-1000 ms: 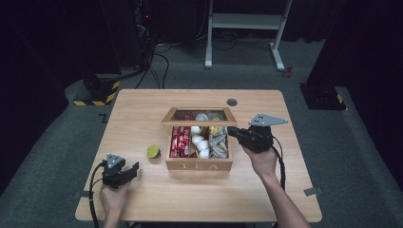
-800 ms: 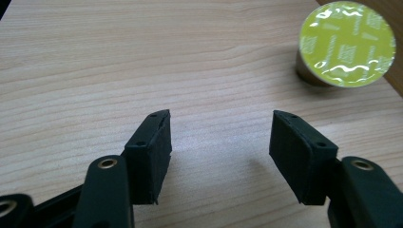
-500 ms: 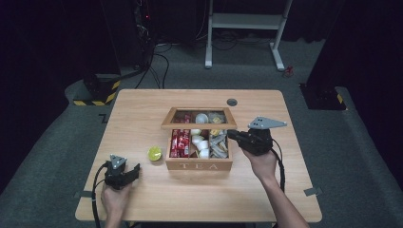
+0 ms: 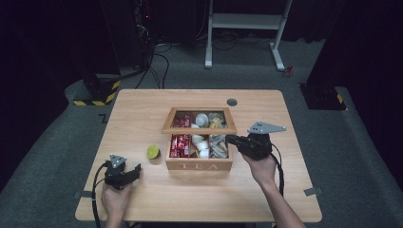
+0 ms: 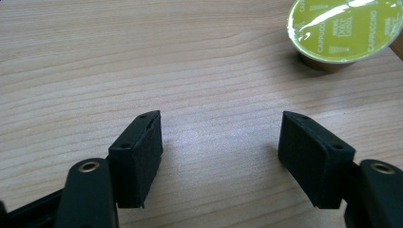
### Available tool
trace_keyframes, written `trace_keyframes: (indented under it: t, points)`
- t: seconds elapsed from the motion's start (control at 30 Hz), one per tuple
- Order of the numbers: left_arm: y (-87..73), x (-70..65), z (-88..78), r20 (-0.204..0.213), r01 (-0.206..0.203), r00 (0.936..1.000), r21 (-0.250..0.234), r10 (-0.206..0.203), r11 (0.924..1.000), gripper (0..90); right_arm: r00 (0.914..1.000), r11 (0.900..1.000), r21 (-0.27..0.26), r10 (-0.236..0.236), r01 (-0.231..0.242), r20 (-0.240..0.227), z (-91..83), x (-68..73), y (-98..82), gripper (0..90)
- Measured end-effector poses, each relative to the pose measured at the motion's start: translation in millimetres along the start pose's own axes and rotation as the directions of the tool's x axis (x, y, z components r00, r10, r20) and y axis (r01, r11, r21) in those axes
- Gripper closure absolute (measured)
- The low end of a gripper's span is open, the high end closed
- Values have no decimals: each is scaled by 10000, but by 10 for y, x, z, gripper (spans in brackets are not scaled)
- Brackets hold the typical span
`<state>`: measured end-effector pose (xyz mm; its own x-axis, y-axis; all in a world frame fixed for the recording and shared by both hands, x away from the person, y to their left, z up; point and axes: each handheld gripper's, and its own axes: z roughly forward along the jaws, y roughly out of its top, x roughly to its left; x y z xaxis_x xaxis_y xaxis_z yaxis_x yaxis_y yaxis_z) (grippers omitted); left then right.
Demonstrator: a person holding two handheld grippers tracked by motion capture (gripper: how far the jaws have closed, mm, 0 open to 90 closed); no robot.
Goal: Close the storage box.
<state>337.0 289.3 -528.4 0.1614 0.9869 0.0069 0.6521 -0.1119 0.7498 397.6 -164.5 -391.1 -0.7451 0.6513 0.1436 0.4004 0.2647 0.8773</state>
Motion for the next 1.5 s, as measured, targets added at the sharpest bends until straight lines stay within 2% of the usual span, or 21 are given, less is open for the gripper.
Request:
trace_keyframes:
  t: [0.57,0.9,1.2,1.5]
  points:
    - [0,-1,1,33,-19,10000,-3,19,10000,309,9998,9997,199,148,-146,-120,28,25,-180,854]
    - [0,-4,2,56,-25,10000,4,25,10000,302,9998,9991,410,76,-84,178,77,95,-381,844]
    - [-1,-7,1,54,-15,10000,10,15,10000,300,9990,9966,694,450,-449,-3,141,96,-598,836]
    - [-1,-7,1,53,-24,10000,10,24,10000,299,9982,9950,810,591,-583,-74,169,98,-700,833]
